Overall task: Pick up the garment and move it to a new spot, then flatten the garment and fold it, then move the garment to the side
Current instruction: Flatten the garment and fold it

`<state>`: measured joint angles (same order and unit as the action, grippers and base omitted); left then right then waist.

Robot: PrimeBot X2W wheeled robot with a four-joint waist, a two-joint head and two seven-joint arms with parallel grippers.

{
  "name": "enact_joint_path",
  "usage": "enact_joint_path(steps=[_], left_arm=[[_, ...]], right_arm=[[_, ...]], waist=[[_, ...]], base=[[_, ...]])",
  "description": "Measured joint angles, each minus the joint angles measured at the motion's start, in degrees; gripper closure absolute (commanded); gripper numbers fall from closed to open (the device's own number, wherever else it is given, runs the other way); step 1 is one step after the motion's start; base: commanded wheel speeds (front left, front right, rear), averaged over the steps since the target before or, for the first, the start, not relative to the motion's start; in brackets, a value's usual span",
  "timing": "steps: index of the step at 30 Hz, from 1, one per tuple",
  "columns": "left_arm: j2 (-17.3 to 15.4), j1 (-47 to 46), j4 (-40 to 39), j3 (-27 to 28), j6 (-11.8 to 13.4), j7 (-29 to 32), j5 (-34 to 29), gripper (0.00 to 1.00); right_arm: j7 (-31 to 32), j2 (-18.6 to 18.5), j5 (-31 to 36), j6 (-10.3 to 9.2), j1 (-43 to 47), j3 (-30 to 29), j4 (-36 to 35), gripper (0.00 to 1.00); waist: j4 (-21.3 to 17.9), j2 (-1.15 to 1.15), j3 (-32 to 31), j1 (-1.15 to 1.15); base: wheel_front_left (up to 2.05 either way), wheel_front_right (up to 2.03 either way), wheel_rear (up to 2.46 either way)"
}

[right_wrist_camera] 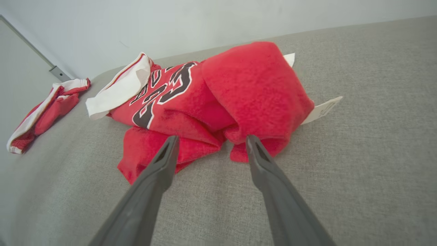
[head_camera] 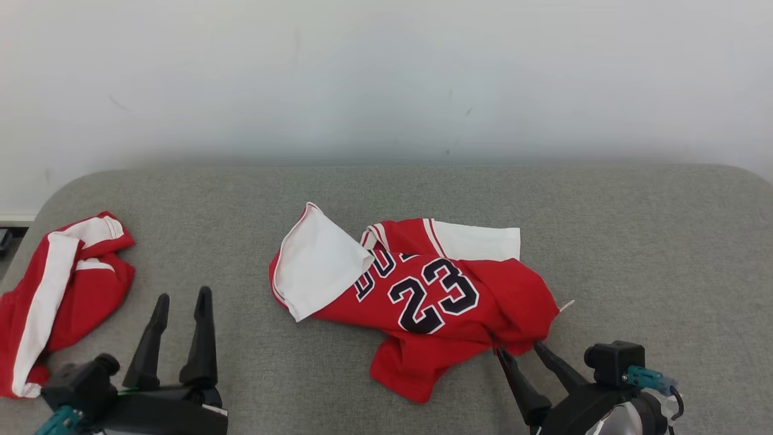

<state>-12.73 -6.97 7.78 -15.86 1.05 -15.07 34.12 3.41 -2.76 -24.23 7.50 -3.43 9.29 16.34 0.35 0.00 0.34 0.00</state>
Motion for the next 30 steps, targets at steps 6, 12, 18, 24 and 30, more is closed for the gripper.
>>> enact_joint_path(steps=[6, 12, 18, 24, 30], left_arm=[[-1.4, 3.1, -1.1, -2.8, 0.5, 1.6, -2.1, 0.00], [-1.4, 4.2, -1.3, -3.8, 1.5, 2.2, -3.4, 0.00], [-0.7, 4.3, -1.2, -4.4, 1.7, 1.9, -3.4, 0.00], [-0.7, 4.2, -0.5, -4.8, 1.0, 1.9, -3.3, 0.00], [-0.6, 4.1, 0.1, -5.4, 0.9, 1.9, -3.3, 0.00]], right_arm=[[4.0, 0.0, -0.8, 0.00, 1.9, 1.5, -1.7, 0.00], [8.8, 0.0, 0.3, 0.00, 2.7, 3.6, -1.9, 0.00], [10.2, 0.0, 1.5, 0.00, 2.6, 4.9, -1.4, 0.00], [9.6, 0.0, 1.8, 0.00, 1.9, 4.8, 0.5, 0.00], [8.2, 0.0, -0.6, 0.00, 0.5, 7.1, 3.1, 0.00]], waist=[[1.7, 0.00, -0.1, 0.00], [4.1, 0.00, 0.0, 0.00], [6.6, 0.00, 0.2, 0.00], [8.9, 0.00, 0.5, 0.00], [10.4, 0.00, 0.6, 0.00]], base=[[0.00, 0.00, 0.00], [0.00, 0.00, 0.00], [0.00, 0.00, 0.00], [0.00, 0.00, 0.00], [0.00, 0.00, 0.00]])
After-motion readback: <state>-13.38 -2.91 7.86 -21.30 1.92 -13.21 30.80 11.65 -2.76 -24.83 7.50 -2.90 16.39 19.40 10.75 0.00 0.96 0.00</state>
